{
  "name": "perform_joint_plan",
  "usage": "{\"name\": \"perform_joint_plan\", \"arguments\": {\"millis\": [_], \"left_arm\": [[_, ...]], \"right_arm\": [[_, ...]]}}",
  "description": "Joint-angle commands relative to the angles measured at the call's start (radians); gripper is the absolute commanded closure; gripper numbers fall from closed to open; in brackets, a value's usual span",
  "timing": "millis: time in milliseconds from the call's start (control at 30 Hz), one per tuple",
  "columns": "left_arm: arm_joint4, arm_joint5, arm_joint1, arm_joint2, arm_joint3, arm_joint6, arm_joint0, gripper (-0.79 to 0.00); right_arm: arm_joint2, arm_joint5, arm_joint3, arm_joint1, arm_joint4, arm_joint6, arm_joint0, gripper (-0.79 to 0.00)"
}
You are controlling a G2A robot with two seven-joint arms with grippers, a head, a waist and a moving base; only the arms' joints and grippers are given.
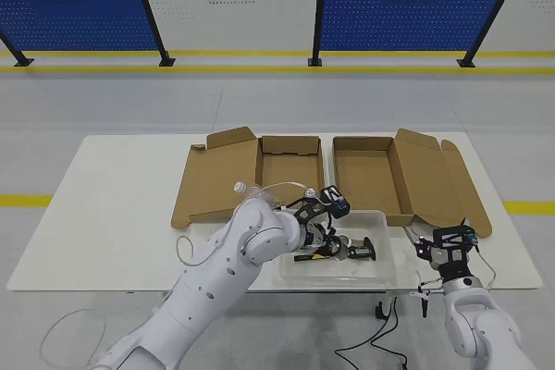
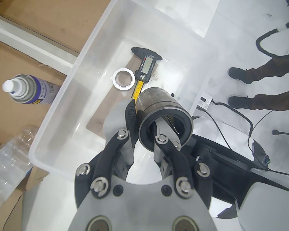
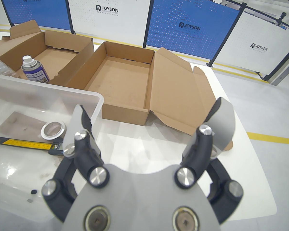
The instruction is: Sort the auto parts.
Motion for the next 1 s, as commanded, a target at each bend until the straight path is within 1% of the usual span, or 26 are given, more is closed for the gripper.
{"name": "perform_joint_plan", "arguments": {"millis": [0, 100, 167, 267, 400, 500, 633, 733, 800, 967], "left_arm": [[0.011, 0.004, 0.011, -0.023, -0.07, -0.022, 0.03, 0.0], [0.029, 0.015, 0.022, -0.046, -0.135, -0.036, 0.061, 0.0], [0.036, 0.018, 0.028, -0.058, -0.156, -0.035, 0.072, 0.0], [0.055, 0.021, 0.033, -0.07, -0.157, -0.026, 0.072, 0.0], [0.133, 0.028, 0.039, -0.077, -0.147, -0.021, 0.041, 0.0], [0.147, 0.049, 0.042, -0.098, -0.141, 0.001, 0.029, 0.0], [0.223, 0.052, 0.045, -0.101, -0.108, 0.008, -0.009, 0.0], [0.311, 0.053, 0.044, -0.077, -0.061, 0.015, -0.052, 0.0], [0.324, 0.063, 0.038, -0.058, -0.032, 0.037, -0.077, 0.0], [0.369, 0.077, 0.024, -0.013, 0.093, 0.07, -0.148, 0.0]], "right_arm": [[0.0, 0.0, 0.0, 0.0, 0.0, 0.0, 0.0, -0.785], [0.0, 0.0, 0.0, 0.0, 0.0, 0.0, 0.0, -0.785], [0.0, 0.0, 0.0, 0.0, 0.0, 0.0, 0.0, -0.785], [0.0, 0.0, 0.0, 0.0, 0.0, 0.0, 0.0, -0.785], [0.0, 0.0, 0.0, 0.0, 0.0, 0.0, 0.0, -0.785], [0.0, 0.0, 0.0, 0.0, 0.0, 0.0, 0.0, -0.785], [0.0, 0.0, 0.0, 0.0, 0.0, 0.0, 0.0, -0.785], [0.0, 0.0, 0.0, 0.0, 0.0, 0.0, 0.0, -0.785], [0.0, 0.0, 0.0, 0.0, 0.0, 0.0, 0.0, -0.785], [0.0, 0.0, 0.0, 0.0, 0.0, 0.0, 0.0, -0.785]]}}
